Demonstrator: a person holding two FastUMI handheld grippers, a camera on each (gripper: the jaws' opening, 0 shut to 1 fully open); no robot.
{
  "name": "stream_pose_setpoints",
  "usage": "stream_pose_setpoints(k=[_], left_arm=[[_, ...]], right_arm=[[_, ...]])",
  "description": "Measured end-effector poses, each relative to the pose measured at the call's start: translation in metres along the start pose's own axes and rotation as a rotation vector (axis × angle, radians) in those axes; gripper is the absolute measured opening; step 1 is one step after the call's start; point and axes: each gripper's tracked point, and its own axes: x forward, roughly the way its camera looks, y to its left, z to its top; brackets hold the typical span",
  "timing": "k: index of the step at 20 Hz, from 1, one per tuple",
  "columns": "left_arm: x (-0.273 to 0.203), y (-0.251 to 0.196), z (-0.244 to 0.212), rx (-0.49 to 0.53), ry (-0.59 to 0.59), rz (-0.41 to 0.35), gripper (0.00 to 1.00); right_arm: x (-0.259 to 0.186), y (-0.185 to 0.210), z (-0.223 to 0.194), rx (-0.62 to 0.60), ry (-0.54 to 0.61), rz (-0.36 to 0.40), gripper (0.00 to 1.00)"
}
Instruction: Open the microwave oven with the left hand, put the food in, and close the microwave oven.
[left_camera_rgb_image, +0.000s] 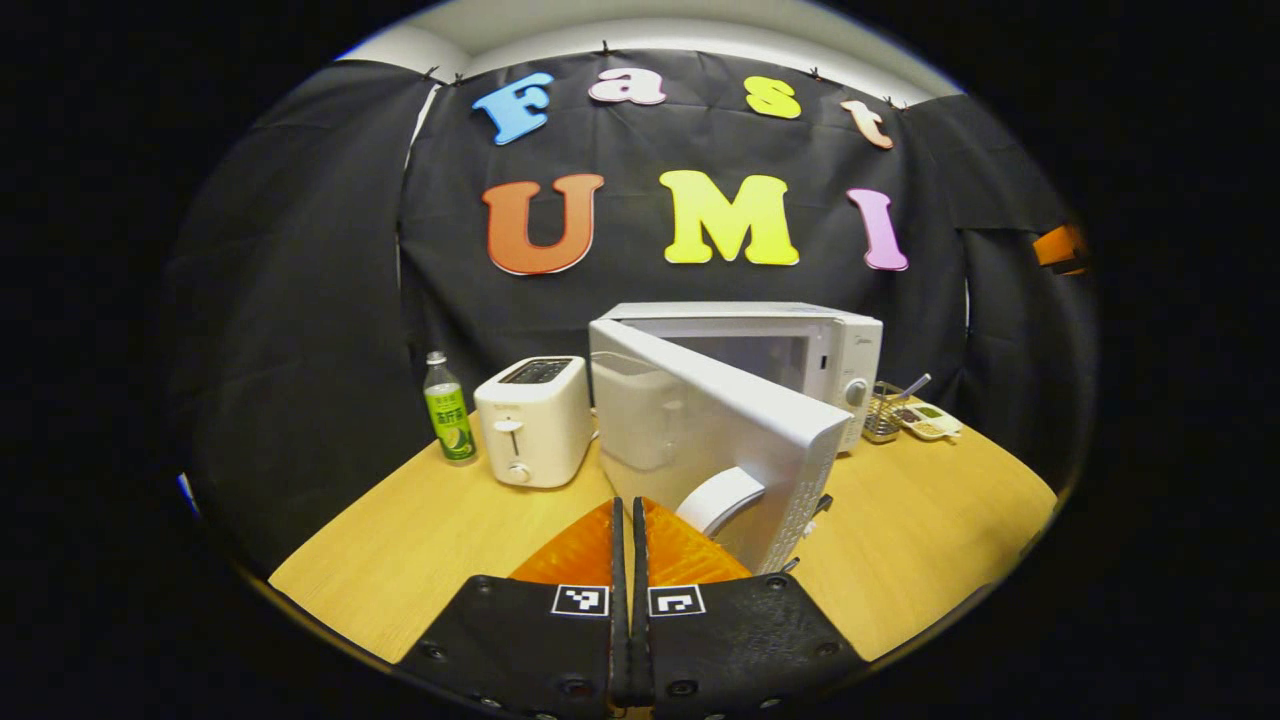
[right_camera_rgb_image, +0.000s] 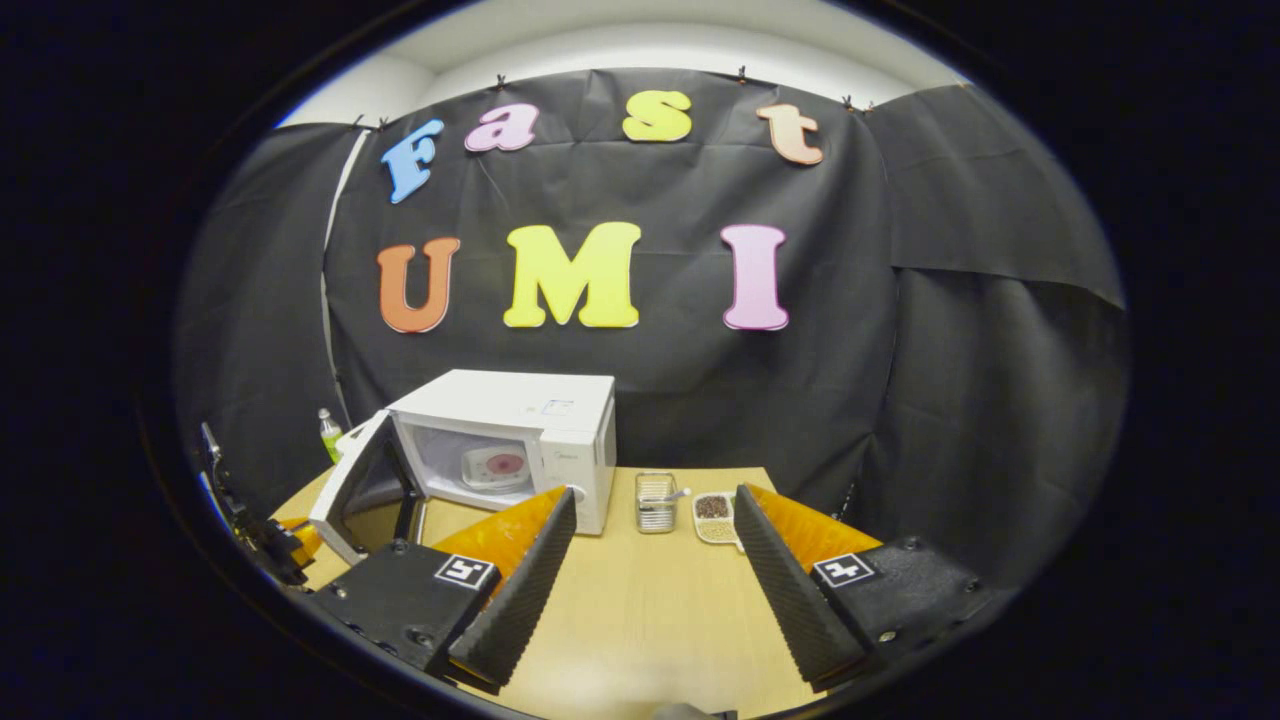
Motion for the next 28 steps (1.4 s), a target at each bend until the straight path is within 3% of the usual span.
stream_pose_setpoints(k=[6, 7, 8, 13, 21, 22, 27, 28], left_arm=[[0.029, -0.066, 0.013, 0.044, -0.021, -0.12, 0.0], [0.035, -0.076, 0.016, 0.051, -0.025, -0.134, 0.0], [0.041, -0.085, 0.018, 0.053, -0.027, -0.147, 0.0], [0.079, -0.125, 0.031, 0.055, -0.03, -0.199, 0.0], [0.143, -0.155, 0.041, 0.026, -0.024, -0.225, 0.0], [0.151, -0.158, 0.043, 0.022, -0.025, -0.226, 0.0], [0.183, -0.164, 0.053, 0.036, -0.041, -0.224, 0.0], [0.189, -0.167, 0.056, 0.036, -0.045, -0.227, 0.0]], right_arm=[[0.002, -0.016, -0.002, 0.009, 0.01, -0.018, 1.0], [0.004, -0.019, -0.002, 0.013, 0.013, -0.021, 0.92], [0.006, -0.021, -0.002, 0.019, 0.013, -0.022, 1.0], [0.019, -0.033, 0.0, 0.03, 0.021, -0.037, 1.0], [0.046, -0.042, 0.004, 0.025, 0.038, -0.045, 1.0], [0.05, -0.043, 0.005, 0.024, 0.037, -0.046, 0.92], [0.068, -0.045, 0.002, 0.032, 0.055, -0.053, 0.92], [0.07, -0.046, 0.002, 0.036, 0.057, -0.053, 1.0]])
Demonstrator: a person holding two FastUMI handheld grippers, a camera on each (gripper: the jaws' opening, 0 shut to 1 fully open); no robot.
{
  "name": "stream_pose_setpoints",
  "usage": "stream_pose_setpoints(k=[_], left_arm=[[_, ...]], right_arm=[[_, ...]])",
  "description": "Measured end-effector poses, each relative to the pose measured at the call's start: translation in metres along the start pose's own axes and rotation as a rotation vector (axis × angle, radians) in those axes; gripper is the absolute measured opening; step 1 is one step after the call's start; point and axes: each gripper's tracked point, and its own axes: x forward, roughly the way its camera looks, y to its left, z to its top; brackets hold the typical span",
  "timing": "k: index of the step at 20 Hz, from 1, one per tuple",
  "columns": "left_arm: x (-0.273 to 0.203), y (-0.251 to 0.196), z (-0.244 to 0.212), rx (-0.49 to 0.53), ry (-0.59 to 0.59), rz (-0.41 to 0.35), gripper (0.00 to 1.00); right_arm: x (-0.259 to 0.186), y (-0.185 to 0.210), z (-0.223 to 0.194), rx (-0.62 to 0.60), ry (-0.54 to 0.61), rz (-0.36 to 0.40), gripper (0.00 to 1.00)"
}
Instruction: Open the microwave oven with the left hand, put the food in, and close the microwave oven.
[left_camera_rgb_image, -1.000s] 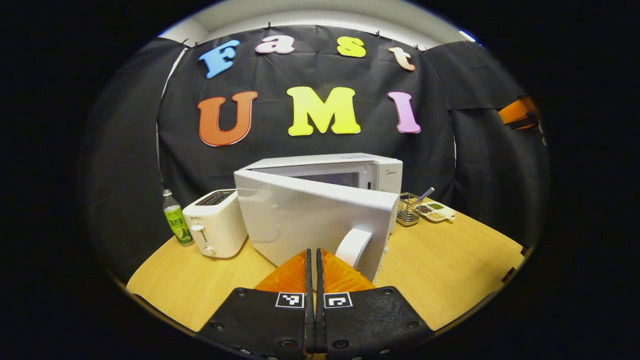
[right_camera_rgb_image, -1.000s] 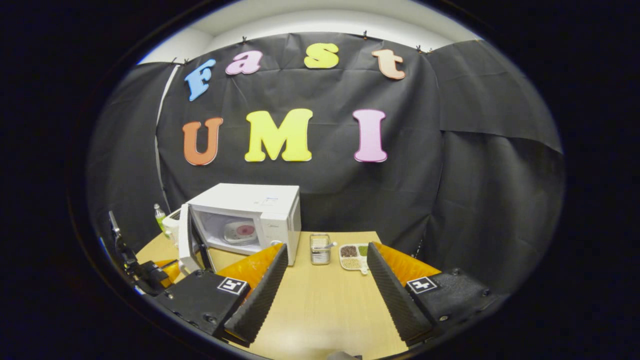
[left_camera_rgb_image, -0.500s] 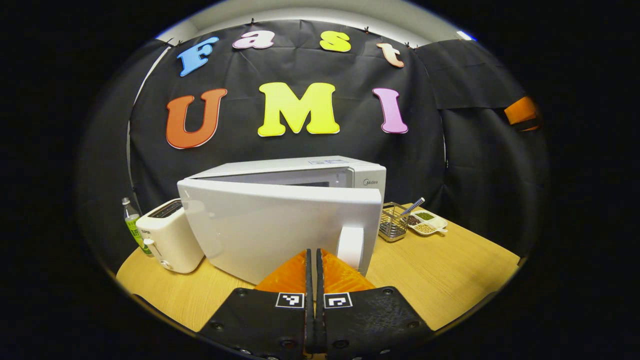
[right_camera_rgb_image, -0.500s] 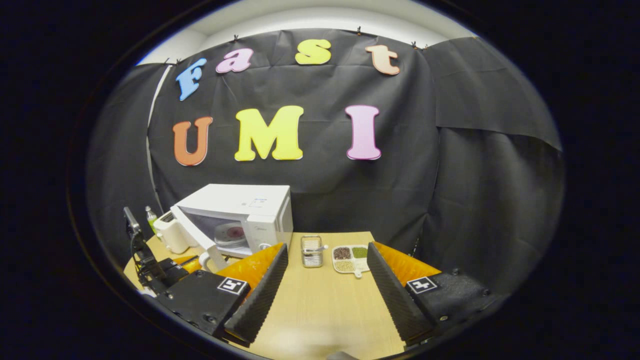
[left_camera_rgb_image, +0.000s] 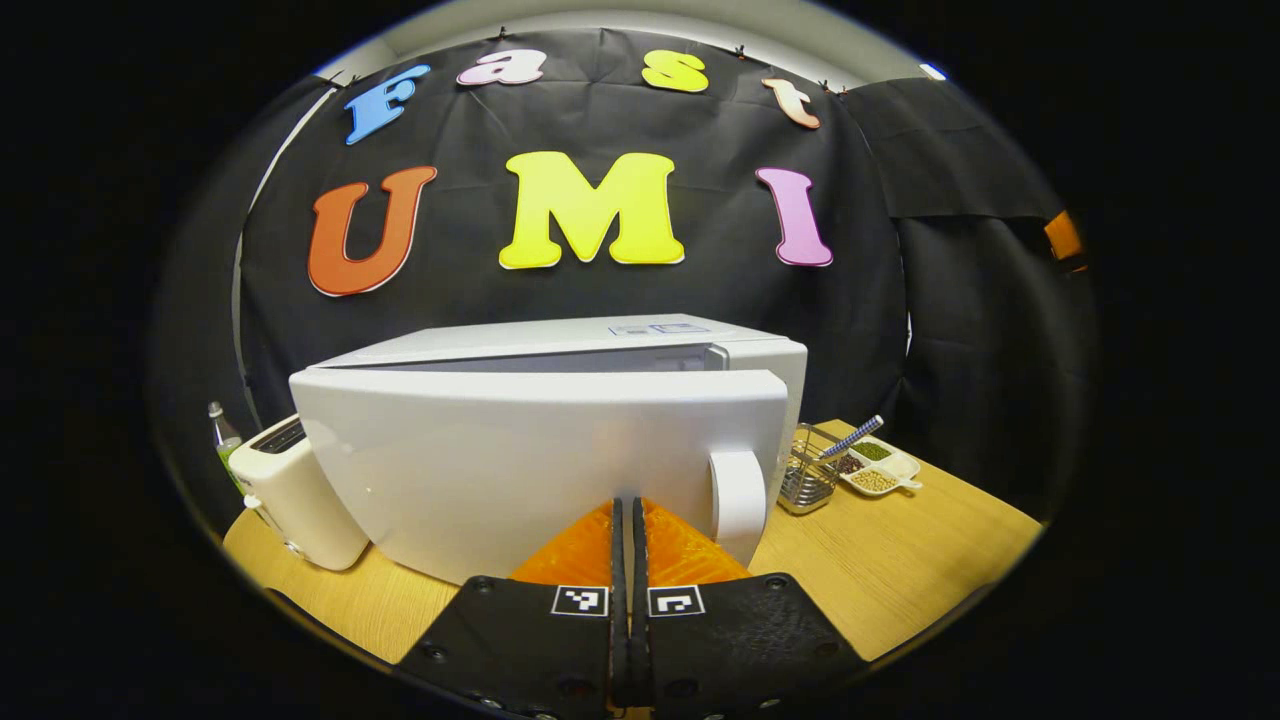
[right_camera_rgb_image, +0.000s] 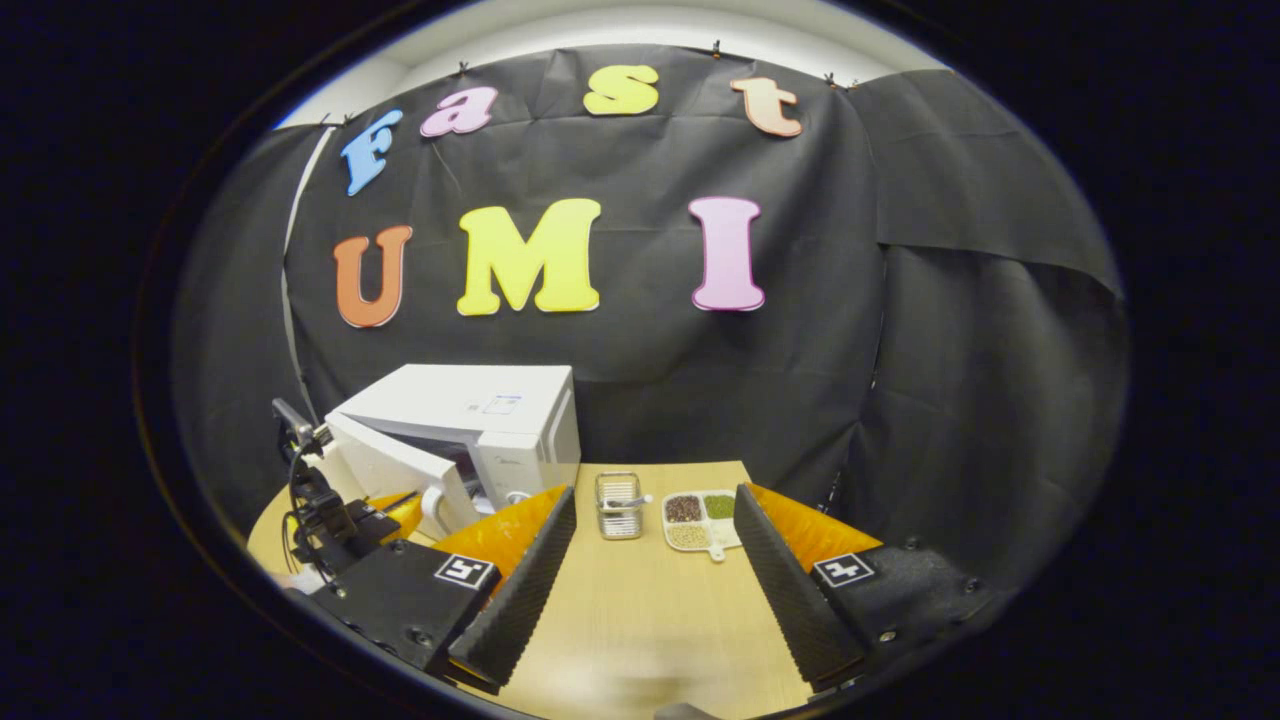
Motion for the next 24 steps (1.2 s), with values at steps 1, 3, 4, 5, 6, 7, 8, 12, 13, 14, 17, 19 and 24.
stream_pose_setpoints(k=[1, 3, 4, 5, 6, 7, 8, 12, 13, 14, 17, 19, 24], left_arm=[[0.006, -0.002, 0.002, 0.002, -0.001, -0.003, 0.0], [0.016, -0.007, 0.005, -0.002, -0.002, -0.014, 0.0], [0.021, -0.011, 0.008, -0.004, -0.006, -0.02, 0.0], [0.026, -0.012, 0.009, -0.005, -0.007, -0.021, 0.0], [0.031, -0.015, 0.009, -0.014, 0.0, -0.029, 0.0], [0.036, -0.016, 0.01, -0.015, 0.0, -0.025, 0.0], [0.043, -0.015, 0.011, -0.011, 0.003, -0.022, 0.0], [0.049, -0.015, 0.011, -0.031, 0.015, -0.018, 0.0], [0.049, -0.014, 0.01, -0.026, 0.012, -0.016, 0.0], [0.049, -0.013, 0.011, -0.022, 0.011, -0.014, 0.0], [0.053, -0.011, 0.012, -0.006, 0.011, -0.006, 0.0], [0.061, -0.011, 0.015, 0.001, 0.011, -0.01, 0.0], [0.054, -0.011, 0.014, -0.007, 0.037, -0.005, 0.0]], right_arm=[[0.001, -0.001, 0.001, 0.001, 0.0, -0.001, 1.0], [0.004, -0.005, -0.002, 0.004, 0.001, -0.008, 1.0], [0.007, -0.008, -0.004, 0.009, 0.008, -0.015, 1.0], [0.007, -0.011, -0.007, 0.014, 0.018, -0.021, 0.92], [0.009, -0.014, -0.009, 0.021, 0.025, -0.027, 1.0], [0.01, -0.016, -0.011, 0.027, 0.029, -0.03, 0.92], [0.012, -0.018, -0.013, 0.029, 0.037, -0.034, 1.0], [0.018, -0.02, -0.025, 0.022, 0.047, -0.04, 1.0], [0.019, -0.02, -0.024, 0.023, 0.046, -0.039, 1.0], [0.019, -0.019, -0.026, 0.025, 0.051, -0.035, 0.92], [0.018, -0.015, -0.027, 0.03, 0.058, -0.024, 1.0], [0.015, -0.01, -0.025, 0.029, 0.055, -0.014, 1.0], [0.004, -0.003, -0.018, 0.009, 0.051, -0.002, 1.0]])
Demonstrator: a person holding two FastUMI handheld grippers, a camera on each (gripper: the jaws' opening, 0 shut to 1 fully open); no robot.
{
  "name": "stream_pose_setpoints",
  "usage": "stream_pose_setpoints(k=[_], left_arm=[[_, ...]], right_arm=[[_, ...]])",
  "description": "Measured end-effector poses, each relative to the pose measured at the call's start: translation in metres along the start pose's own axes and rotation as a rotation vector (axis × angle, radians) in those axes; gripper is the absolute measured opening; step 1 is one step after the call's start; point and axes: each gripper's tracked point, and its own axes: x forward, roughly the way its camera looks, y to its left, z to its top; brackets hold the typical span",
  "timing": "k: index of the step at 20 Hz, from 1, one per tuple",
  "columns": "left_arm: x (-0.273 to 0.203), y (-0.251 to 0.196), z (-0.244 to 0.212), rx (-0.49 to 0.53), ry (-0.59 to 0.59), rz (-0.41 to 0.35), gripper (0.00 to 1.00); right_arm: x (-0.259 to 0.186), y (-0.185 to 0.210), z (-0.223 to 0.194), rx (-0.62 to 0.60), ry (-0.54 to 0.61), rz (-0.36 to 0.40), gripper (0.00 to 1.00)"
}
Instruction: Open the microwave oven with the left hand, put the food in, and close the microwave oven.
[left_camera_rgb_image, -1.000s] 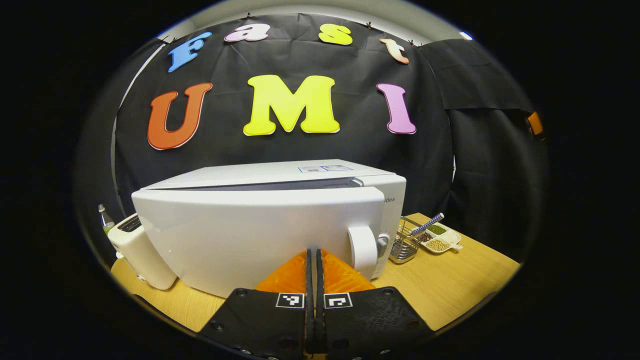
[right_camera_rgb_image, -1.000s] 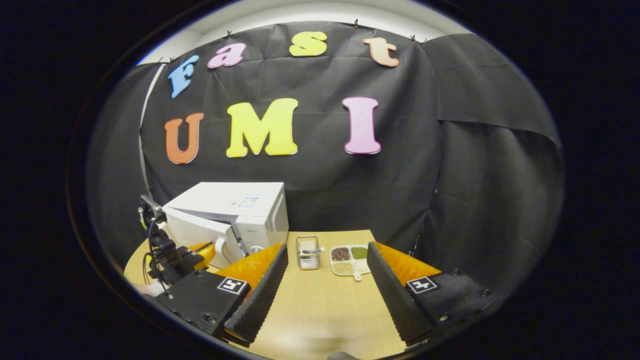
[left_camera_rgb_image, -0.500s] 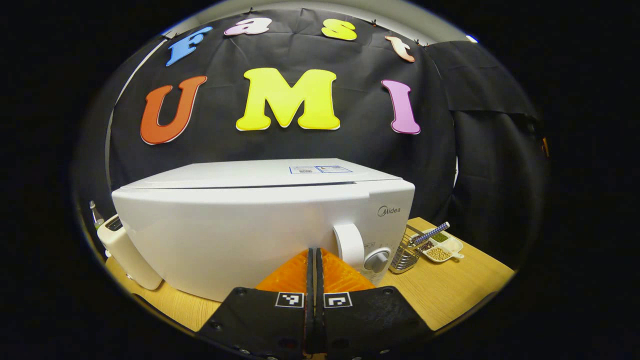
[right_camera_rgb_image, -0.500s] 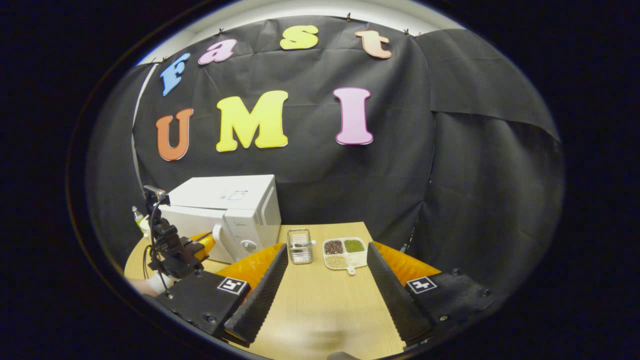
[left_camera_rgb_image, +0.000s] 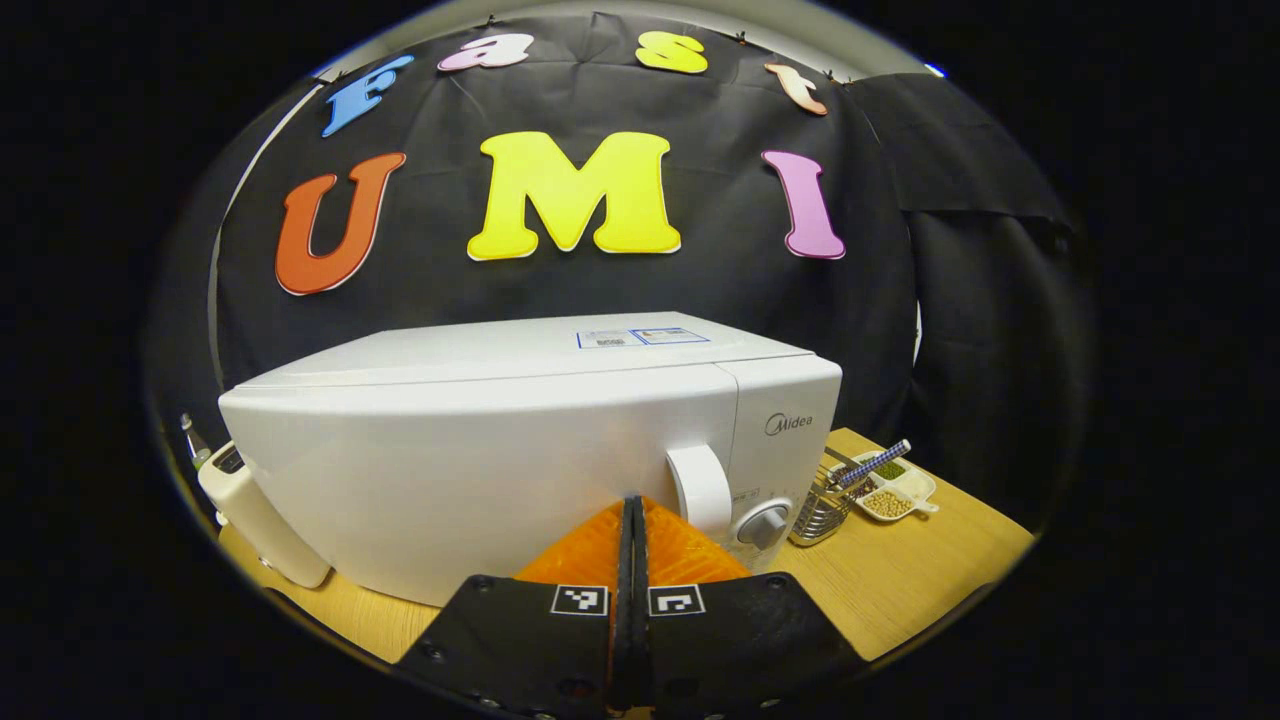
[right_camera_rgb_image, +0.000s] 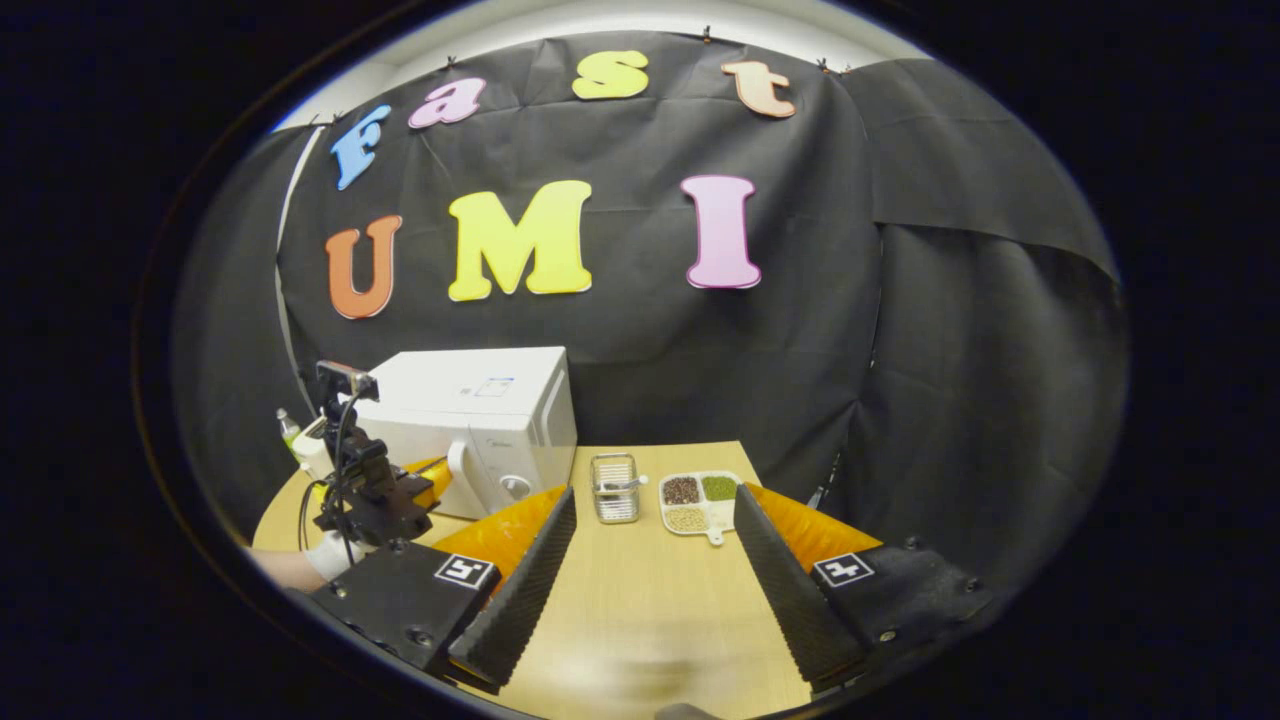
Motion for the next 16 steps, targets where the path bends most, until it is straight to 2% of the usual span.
stream_pose_setpoints(k=[1, 2, 3, 4, 5, 6, 7, 8, 10, 11, 12, 13, 15, 16], left_arm=[[-0.003, 0.002, 0.001, 0.0, 0.001, 0.006, 0.0], [-0.007, 0.003, 0.003, -0.003, 0.002, 0.011, 0.0], [-0.013, 0.004, 0.003, -0.005, 0.005, 0.015, 0.0], [-0.02, 0.007, 0.004, -0.002, 0.004, 0.024, 0.01], [-0.027, 0.011, 0.005, 0.007, 0.0, 0.038, 0.0], [-0.034, 0.016, 0.002, 0.023, 0.005, 0.062, 0.0], [-0.039, 0.018, -0.006, 0.048, 0.015, 0.069, 0.01], [-0.049, 0.019, -0.012, 0.074, 0.032, 0.069, 0.0], [-0.066, 0.024, -0.026, 0.093, 0.053, 0.081, 0.67], [-0.074, 0.025, -0.032, 0.092, 0.064, 0.089, 1.0], [-0.085, 0.027, -0.036, 0.091, 0.074, 0.097, 0.96], [-0.1, 0.029, -0.035, 0.088, 0.078, 0.11, 0.96], [-0.133, 0.035, -0.025, 0.085, 0.071, 0.132, 0.96], [-0.15, 0.039, -0.014, 0.082, 0.053, 0.139, 0.96]], right_arm=[[-0.004, 0.0, 0.002, 0.0, -0.007, 0.0, 1.0], [-0.008, 0.0, 0.002, -0.002, -0.01, 0.002, 0.92], [-0.01, 0.0, 0.001, -0.004, -0.013, 0.003, 1.0], [-0.014, -0.001, 0.001, -0.006, -0.017, 0.002, 0.92], [-0.017, -0.002, 0.001, -0.005, -0.02, 0.001, 0.92], [-0.021, -0.003, 0.0, -0.003, -0.021, 0.0, 1.0], [-0.023, -0.003, -0.002, -0.002, -0.022, 0.0, 0.92], [-0.025, -0.004, -0.006, -0.002, -0.017, 0.0, 0.92], [-0.029, -0.002, -0.012, 0.003, -0.007, 0.005, 0.92], [-0.032, 0.0, -0.014, 0.009, -0.005, 0.011, 1.0], [-0.034, 0.003, -0.016, 0.01, -0.005, 0.019, 0.92], [-0.037, 0.007, -0.017, 0.004, -0.008, 0.025, 1.0], [-0.041, 0.011, -0.016, -0.004, -0.016, 0.038, 1.0], [-0.043, 0.013, -0.016, -0.002, -0.023, 0.043, 0.92]])
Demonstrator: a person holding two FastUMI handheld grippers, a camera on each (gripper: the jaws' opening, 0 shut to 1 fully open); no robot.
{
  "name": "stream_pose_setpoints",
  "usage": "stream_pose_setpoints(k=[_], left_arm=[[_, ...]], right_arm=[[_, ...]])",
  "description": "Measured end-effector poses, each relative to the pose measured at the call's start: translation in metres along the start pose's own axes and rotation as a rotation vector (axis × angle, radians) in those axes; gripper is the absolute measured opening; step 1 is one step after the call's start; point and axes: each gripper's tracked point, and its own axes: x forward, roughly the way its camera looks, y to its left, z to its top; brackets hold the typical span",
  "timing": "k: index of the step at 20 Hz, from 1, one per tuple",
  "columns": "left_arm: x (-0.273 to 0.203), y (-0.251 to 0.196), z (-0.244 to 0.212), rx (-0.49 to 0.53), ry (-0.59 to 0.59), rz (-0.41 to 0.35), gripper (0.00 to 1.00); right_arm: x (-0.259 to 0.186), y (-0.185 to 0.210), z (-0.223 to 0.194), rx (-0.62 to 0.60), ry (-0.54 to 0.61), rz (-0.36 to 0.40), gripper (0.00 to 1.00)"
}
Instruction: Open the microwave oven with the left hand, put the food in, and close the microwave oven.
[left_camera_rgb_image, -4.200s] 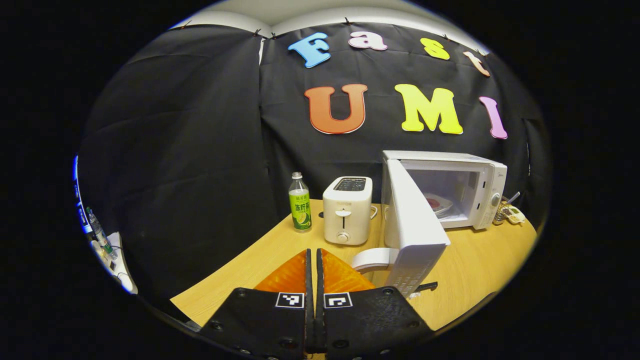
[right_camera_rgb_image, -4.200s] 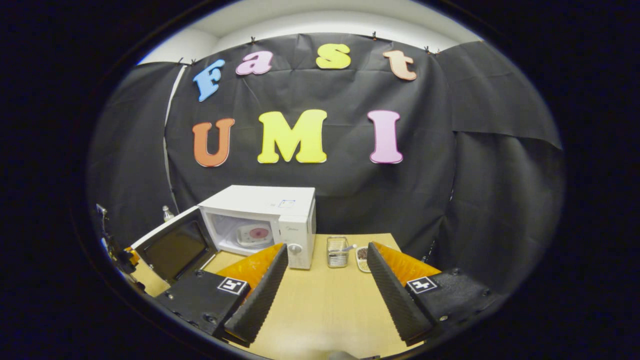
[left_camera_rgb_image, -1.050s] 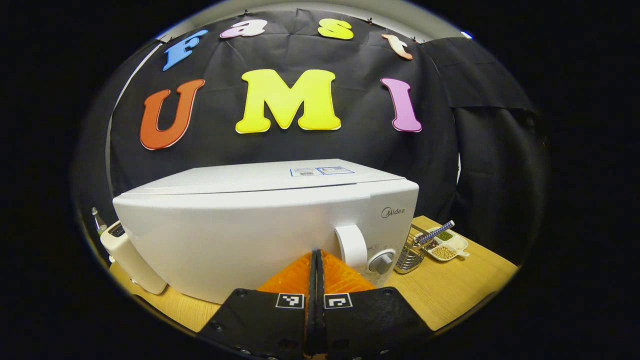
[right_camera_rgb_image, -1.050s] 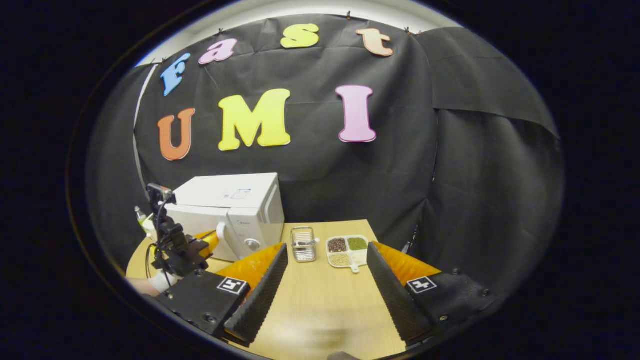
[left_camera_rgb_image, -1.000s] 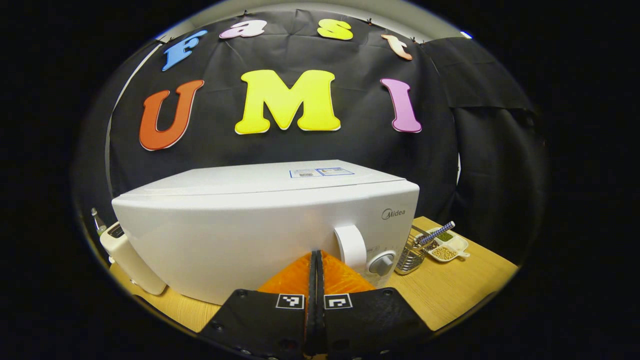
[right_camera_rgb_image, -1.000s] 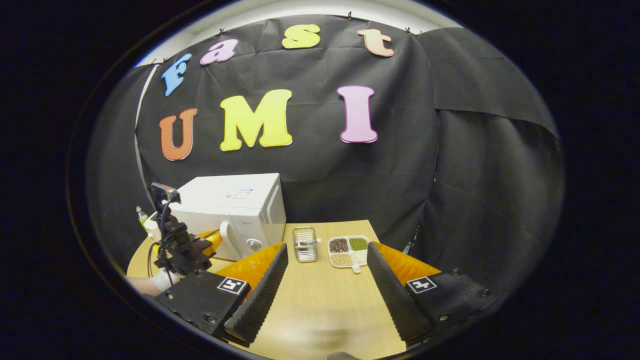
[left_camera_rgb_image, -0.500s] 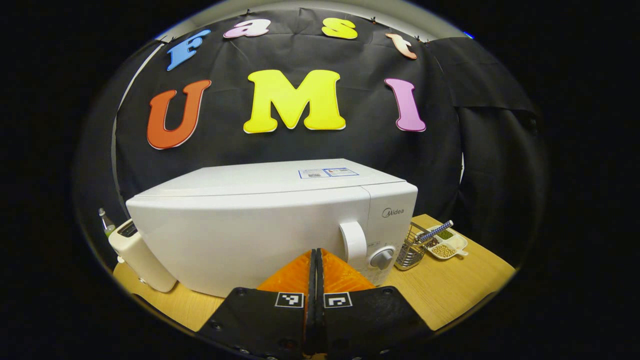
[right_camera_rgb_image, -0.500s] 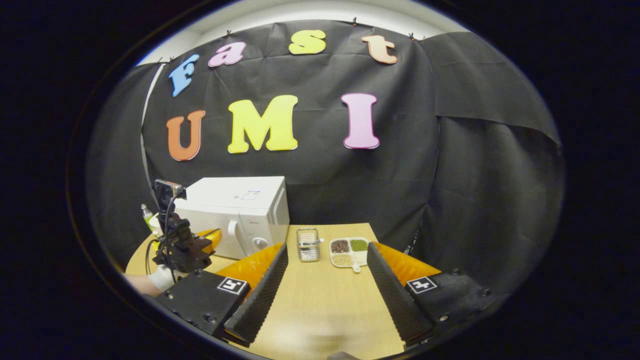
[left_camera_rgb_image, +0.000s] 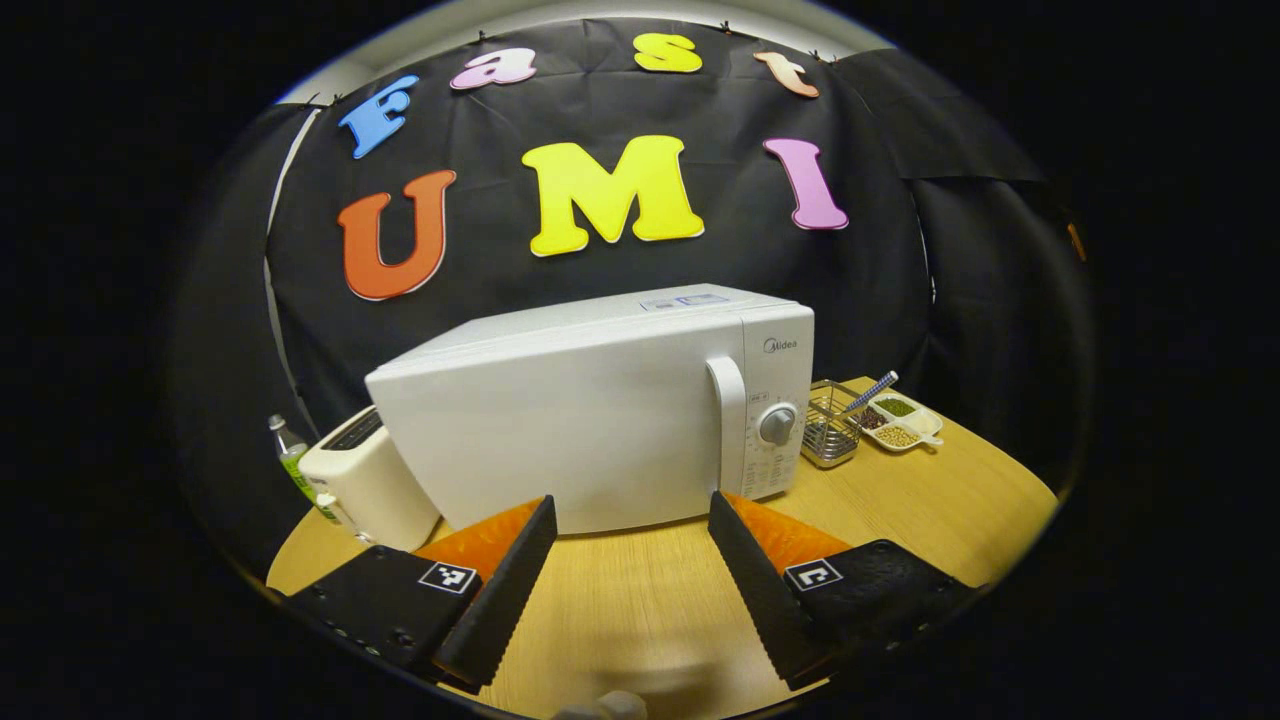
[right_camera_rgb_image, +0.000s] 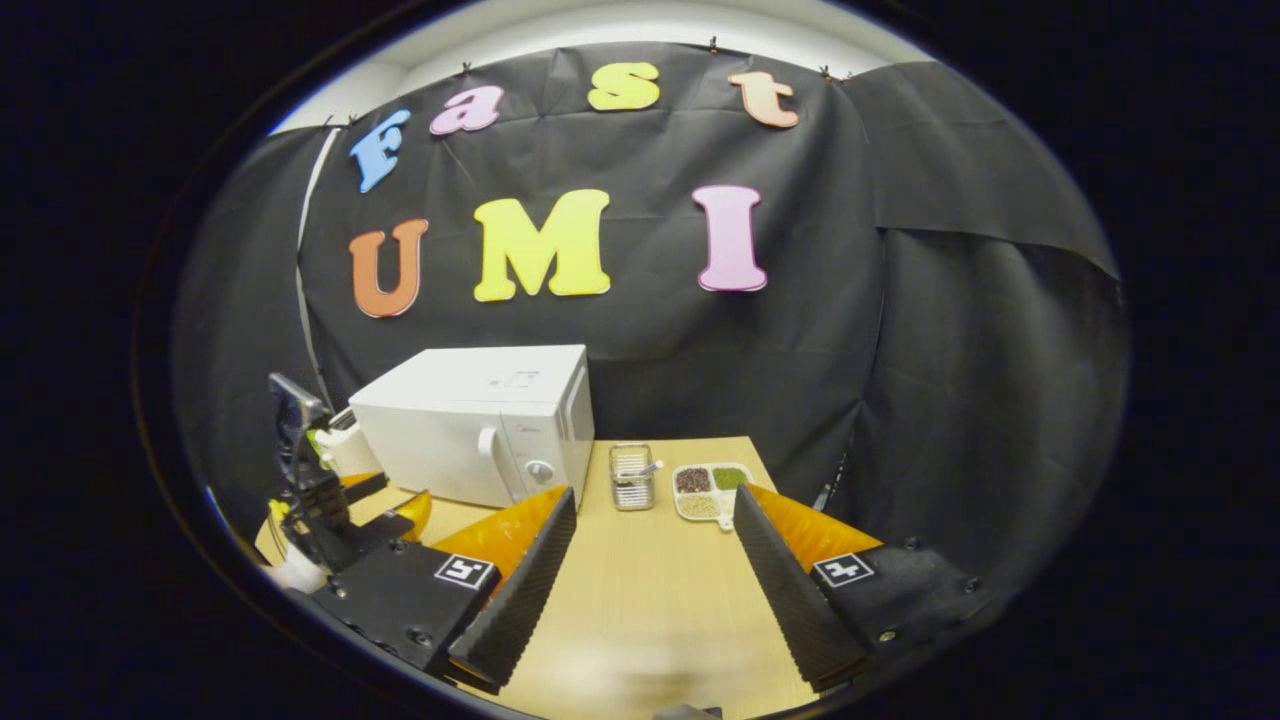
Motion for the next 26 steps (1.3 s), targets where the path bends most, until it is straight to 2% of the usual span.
stream_pose_setpoints(k=[1, 2, 3, 7, 8, 9, 13, 14, 15, 19, 20, 23, 24, 26], left_arm=[[-0.019, 0.004, 0.011, -0.003, -0.022, 0.004, 0.96], [-0.038, 0.008, 0.022, -0.005, -0.041, 0.005, 0.96], [-0.056, 0.011, 0.035, 0.0, -0.059, 0.002, 0.96], [-0.119, 0.034, 0.084, 0.032, -0.132, 0.022, 0.95], [-0.135, 0.04, 0.097, 0.024, -0.148, 0.028, 0.95], [-0.148, 0.044, 0.112, 0.008, -0.173, 0.03, 0.95], [-0.195, 0.058, 0.169, -0.047, -0.26, 0.05, 0.95], [-0.201, 0.06, 0.181, -0.06, -0.279, 0.055, 0.95], [-0.207, 0.06, 0.193, -0.074, -0.294, 0.054, 0.95], [-0.215, 0.073, 0.223, -0.098, -0.349, 0.105, 0.95], [-0.215, 0.073, 0.228, -0.11, -0.357, 0.108, 0.95], [-0.214, 0.074, 0.238, -0.122, -0.371, 0.118, 0.96], [-0.214, 0.075, 0.24, -0.122, -0.373, 0.118, 0.96], [-0.214, 0.072, 0.243, -0.137, -0.377, 0.109, 0.96]], right_arm=[[-0.002, 0.002, 0.004, 0.0, -0.013, 0.003, 1.0], [-0.005, 0.003, 0.007, -0.005, -0.03, 0.005, 0.92], [-0.008, 0.005, 0.011, -0.014, -0.046, 0.004, 1.0], [-0.019, 0.013, 0.034, -0.021, -0.12, 0.011, 1.0], [-0.024, 0.016, 0.042, -0.011, -0.146, 0.021, 1.0], [-0.029, 0.021, 0.052, -0.005, -0.17, 0.029, 0.92], [-0.05, 0.035, 0.091, -0.008, -0.266, 0.056, 0.92], [-0.055, 0.041, 0.101, -0.007, -0.288, 0.066, 1.0], [-0.06, 0.044, 0.109, -0.003, -0.304, 0.07, 0.92], [-0.075, 0.057, 0.135, 0.022, -0.341, 0.092, 0.92], [-0.078, 0.058, 0.141, 0.022, -0.351, 0.093, 1.0], [-0.084, 0.06, 0.15, 0.014, -0.366, 0.091, 1.0], [-0.085, 0.06, 0.151, 0.01, -0.366, 0.089, 0.92], [-0.083, 0.062, 0.149, 0.013, -0.357, 0.092, 0.92]])
